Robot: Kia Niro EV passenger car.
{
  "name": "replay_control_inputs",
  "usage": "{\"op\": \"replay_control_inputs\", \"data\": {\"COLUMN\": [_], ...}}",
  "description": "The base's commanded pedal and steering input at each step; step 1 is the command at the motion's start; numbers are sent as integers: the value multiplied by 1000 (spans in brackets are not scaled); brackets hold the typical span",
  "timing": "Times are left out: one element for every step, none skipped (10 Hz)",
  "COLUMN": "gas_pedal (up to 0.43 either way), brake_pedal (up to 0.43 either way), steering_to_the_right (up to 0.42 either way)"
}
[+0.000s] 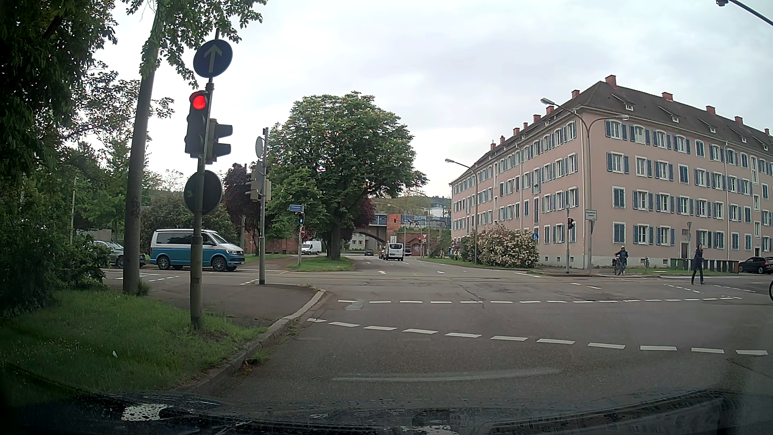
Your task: Follow the waypoints while adhering to traffic rules and regulations
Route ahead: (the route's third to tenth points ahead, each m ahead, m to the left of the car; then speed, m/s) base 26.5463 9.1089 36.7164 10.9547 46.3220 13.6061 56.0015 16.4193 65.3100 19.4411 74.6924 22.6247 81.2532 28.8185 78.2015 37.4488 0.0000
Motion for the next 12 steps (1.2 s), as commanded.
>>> {"op": "replay_control_inputs", "data": {"gas_pedal": [0,0,0,0,0,0,0,0,0,39,169,228], "brake_pedal": [207,201,201,207,201,152,0,0,0,0,0,0], "steering_to_the_right": [3,3,3,3,3,3,3,3,3,3,3,3]}}
